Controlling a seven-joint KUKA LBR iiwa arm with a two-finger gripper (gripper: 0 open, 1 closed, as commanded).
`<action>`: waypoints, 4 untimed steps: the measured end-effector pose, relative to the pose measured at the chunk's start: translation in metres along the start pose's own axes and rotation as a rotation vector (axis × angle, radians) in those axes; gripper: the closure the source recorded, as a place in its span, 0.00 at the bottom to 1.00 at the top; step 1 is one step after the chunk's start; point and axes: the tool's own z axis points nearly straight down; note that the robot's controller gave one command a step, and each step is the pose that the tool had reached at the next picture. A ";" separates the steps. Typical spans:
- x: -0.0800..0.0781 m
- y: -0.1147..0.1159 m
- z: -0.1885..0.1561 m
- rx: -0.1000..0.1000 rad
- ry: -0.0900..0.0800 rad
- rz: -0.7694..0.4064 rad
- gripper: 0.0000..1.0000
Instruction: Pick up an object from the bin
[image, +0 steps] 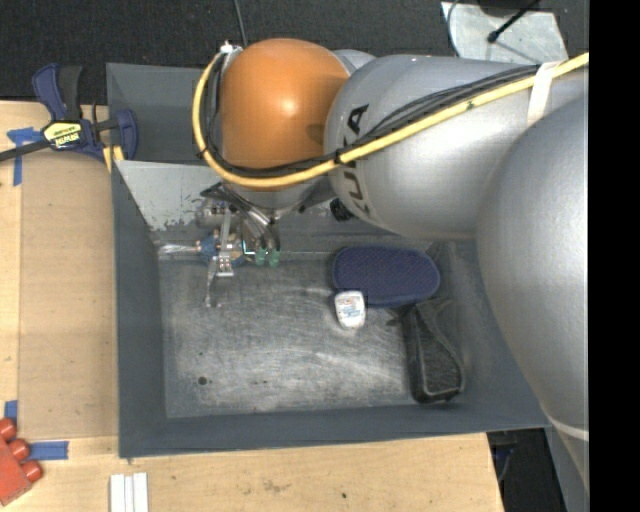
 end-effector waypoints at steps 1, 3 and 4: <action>-0.030 -0.058 0.055 0.004 -0.003 -0.029 0.00; -0.035 -0.080 0.130 -0.003 -0.021 -0.187 1.00; -0.016 -0.037 -0.091 -0.001 -0.019 -0.383 1.00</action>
Offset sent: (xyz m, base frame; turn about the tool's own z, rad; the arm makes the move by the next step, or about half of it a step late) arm 0.0286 -0.0523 -0.0516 -0.0335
